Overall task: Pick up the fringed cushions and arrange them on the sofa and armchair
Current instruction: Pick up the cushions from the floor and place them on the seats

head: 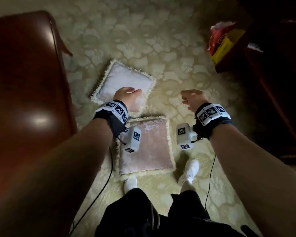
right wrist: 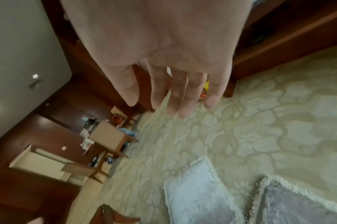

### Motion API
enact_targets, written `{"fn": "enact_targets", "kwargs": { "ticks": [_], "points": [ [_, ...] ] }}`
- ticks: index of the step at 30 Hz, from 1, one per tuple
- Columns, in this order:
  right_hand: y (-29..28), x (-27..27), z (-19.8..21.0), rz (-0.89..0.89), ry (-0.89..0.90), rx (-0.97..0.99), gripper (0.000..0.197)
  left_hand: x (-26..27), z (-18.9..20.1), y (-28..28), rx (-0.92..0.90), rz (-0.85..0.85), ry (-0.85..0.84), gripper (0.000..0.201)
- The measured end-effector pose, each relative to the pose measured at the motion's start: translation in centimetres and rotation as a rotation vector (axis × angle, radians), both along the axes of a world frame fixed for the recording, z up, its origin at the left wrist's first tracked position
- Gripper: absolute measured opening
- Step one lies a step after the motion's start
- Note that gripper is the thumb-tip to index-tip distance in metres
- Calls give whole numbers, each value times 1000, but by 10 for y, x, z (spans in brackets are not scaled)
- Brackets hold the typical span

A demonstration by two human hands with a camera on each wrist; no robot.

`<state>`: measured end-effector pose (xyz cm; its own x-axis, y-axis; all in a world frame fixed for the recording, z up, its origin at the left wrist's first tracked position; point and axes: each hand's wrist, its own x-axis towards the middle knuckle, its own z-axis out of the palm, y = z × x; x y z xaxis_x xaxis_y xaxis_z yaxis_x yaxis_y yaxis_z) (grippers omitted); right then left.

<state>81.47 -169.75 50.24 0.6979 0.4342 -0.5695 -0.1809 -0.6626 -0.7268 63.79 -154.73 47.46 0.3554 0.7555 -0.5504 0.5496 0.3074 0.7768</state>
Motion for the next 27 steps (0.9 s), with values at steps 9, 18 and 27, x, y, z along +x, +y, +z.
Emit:
{"fn": "enact_targets", "kwargs": {
  "ticks": [9,18,27],
  "points": [
    [79,74,-129,379,104,-166,31,1,-127,-7,-105,297,283,50],
    [58,74,-295,441,146,-397,42,-22,-268,-37,-203,192,521,58],
    [22,65,-465,302,218,-565,42,-41,-420,-38,-286,199,600,71]
  ]
}}
